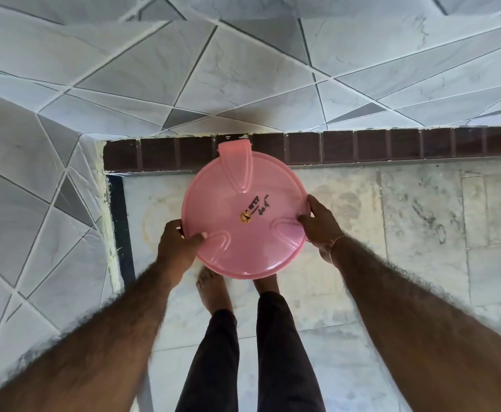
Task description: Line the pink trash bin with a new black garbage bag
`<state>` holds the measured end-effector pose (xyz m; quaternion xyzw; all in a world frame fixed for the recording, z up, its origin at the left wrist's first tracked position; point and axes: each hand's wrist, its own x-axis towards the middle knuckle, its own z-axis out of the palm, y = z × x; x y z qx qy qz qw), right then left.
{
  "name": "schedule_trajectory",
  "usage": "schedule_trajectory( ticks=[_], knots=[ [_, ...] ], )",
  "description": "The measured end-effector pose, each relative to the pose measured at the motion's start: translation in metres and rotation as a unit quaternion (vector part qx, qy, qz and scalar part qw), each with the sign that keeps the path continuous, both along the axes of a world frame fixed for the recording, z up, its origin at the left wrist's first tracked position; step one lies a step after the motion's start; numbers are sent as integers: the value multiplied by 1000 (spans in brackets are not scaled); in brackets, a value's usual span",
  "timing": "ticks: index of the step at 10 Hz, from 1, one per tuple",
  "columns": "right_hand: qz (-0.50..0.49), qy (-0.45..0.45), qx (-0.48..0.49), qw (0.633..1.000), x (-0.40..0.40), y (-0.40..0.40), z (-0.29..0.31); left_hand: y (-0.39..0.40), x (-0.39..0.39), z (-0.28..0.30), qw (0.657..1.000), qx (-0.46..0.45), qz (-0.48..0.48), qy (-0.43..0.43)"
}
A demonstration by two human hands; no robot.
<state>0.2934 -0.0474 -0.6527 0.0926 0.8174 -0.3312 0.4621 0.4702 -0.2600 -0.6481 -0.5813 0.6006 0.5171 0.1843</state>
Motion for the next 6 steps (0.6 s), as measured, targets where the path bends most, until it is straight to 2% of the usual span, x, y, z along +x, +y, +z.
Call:
schedule_trajectory(
  ticks=[2, 3, 4, 5, 6],
  knots=[
    [103, 34, 97, 989, 4, -7, 21, -11, -9, 23, 989, -80, -115, -37],
    [146, 71, 127, 979, 7, 2, 56, -11, -21, 64, 979, -123, -166, -5],
    [234, 116, 148, 954, 8, 14, 103, -6, -25, 117, 955, -157, -250, 38],
    [278, 189, 134, 932, -4, 12, 177, -9, -33, 187, 906, -242, -339, 82],
    [296, 286, 92, 907, -20, 9, 263, -9, -50, 267, 823, -368, -408, 146]
  ],
)
